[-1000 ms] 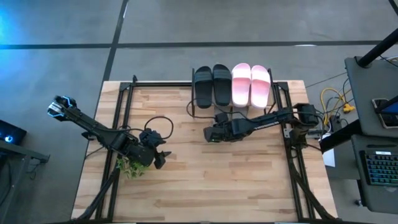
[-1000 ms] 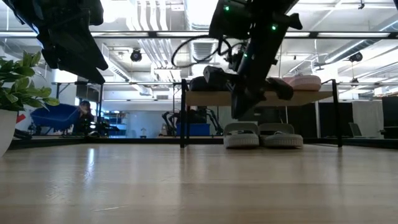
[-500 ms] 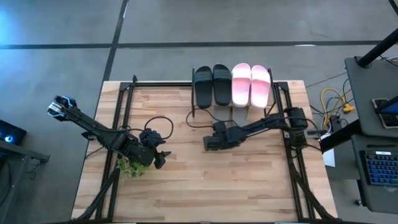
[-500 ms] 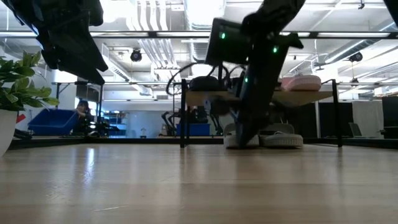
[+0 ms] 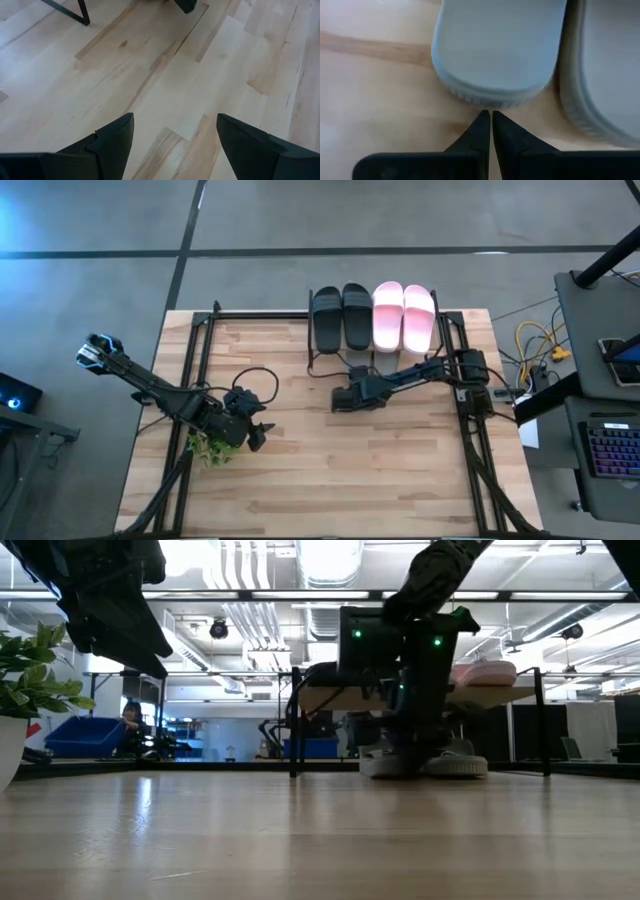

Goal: Pick and place slides into the shelf
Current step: Adjust the gray slides under the shelf

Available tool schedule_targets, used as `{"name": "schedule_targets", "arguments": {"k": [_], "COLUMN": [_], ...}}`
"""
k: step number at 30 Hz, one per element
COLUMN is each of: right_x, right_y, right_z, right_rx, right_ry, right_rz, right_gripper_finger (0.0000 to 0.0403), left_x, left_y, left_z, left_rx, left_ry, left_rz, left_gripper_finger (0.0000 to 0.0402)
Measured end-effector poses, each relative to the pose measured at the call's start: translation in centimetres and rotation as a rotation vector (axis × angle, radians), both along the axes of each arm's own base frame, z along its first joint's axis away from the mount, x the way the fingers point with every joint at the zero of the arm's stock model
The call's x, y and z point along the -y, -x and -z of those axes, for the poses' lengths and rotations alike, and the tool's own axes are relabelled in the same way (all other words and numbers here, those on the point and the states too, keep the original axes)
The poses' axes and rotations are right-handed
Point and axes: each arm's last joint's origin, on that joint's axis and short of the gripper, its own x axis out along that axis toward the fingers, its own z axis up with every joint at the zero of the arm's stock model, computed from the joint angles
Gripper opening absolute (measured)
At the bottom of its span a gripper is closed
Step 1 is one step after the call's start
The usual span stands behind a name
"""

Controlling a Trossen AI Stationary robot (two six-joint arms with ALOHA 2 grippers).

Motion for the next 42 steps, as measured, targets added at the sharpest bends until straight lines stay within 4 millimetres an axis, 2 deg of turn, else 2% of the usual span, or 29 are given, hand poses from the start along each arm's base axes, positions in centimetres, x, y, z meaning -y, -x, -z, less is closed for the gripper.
{"name": "schedule_targets", "arguments": {"k": [5,11,14,17,20,24,32,38,42], "right_x": [-0.2,-2.7,-4.2,-5.2,-5.6,-5.3,-2.6,-1.0,-0.8], "right_y": [0.0,0.0,1.3,3.4,4.4,5.0,6.8,6.8,6.3], "right_z": [-0.3,-3.2,-4.5,-4.3,-3.7,-2.6,-0.8,-0.8,-1.2], "right_rx": [0.0,0.072,0.06,-0.033,-0.067,-0.084,-0.169,-0.179,-0.181], "right_ry": [-0.015,-0.038,-0.043,-0.039,-0.067,-0.081,-0.054,-0.024,-0.027], "right_rz": [-0.012,-0.077,-0.044,0.046,0.102,0.119,0.219,0.239,0.198], "right_gripper_finger": [0.0013,0.0013,0.0013,0.0013,0.0013,0.0013,0.0013,0.0013,0.0013], "left_x": [0.0,-0.1,-0.1,-0.1,-0.1,0.0,-0.1,0.0,0.0], "left_y": [0.0,0.2,0.3,0.3,0.3,0.2,0.2,0.2,0.2], "left_z": [0.1,0.7,1.0,1.0,1.1,1.0,1.1,1.1,1.1], "left_rx": [-0.003,-0.02,-0.027,-0.029,-0.031,-0.022,-0.023,-0.024,-0.025], "left_ry": [-0.002,-0.003,0.007,0.007,-0.002,-0.016,-0.017,-0.015,-0.014], "left_rz": [0.002,0.002,0.01,0.01,0.019,0.039,0.04,0.04,0.042], "left_gripper_finger": [0.027,0.027,0.027,0.027,0.027,0.027,0.027,0.027,0.027]}}
